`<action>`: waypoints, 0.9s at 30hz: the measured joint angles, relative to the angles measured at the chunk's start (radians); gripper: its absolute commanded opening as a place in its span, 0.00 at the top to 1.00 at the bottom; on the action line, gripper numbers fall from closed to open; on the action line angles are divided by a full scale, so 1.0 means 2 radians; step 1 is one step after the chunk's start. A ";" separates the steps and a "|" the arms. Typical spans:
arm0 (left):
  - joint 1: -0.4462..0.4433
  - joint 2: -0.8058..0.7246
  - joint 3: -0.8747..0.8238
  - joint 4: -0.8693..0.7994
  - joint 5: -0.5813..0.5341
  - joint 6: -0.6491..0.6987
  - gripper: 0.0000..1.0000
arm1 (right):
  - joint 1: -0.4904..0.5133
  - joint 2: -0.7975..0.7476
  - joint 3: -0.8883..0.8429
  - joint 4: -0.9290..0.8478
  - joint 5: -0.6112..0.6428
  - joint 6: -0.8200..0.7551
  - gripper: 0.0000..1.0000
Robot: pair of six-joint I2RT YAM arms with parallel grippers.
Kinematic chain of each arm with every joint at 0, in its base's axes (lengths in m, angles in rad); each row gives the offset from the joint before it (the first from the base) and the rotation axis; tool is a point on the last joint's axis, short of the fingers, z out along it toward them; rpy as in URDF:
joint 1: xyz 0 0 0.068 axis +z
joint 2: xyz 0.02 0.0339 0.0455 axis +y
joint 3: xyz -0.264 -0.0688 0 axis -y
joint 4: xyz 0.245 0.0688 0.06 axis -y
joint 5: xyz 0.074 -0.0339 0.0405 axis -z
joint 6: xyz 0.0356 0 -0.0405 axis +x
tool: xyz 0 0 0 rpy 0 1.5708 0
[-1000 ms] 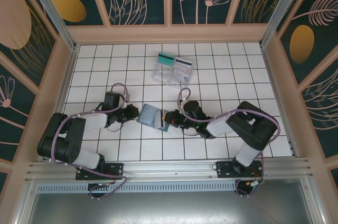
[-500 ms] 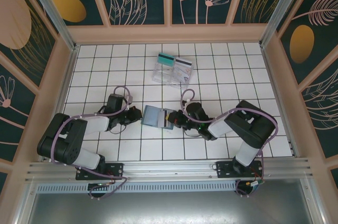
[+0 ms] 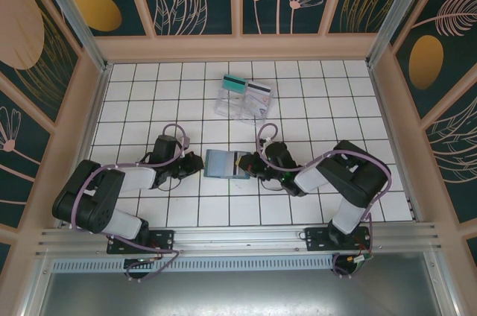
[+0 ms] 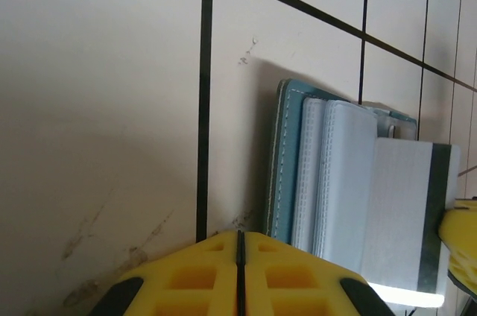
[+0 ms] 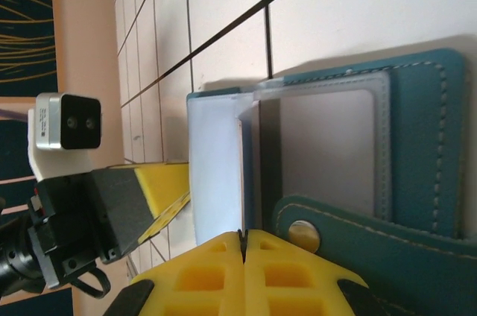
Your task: Put the credit cards into the card holder
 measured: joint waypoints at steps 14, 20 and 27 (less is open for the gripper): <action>-0.006 0.000 -0.001 0.004 -0.004 -0.009 0.90 | -0.005 0.036 0.016 0.016 -0.009 -0.019 1.00; -0.007 0.000 -0.001 0.005 -0.006 -0.012 0.90 | 0.010 0.036 0.041 -0.002 -0.005 -0.032 1.00; -0.009 0.000 -0.001 0.006 -0.010 -0.016 0.91 | 0.030 0.061 0.077 -0.028 0.004 -0.045 1.00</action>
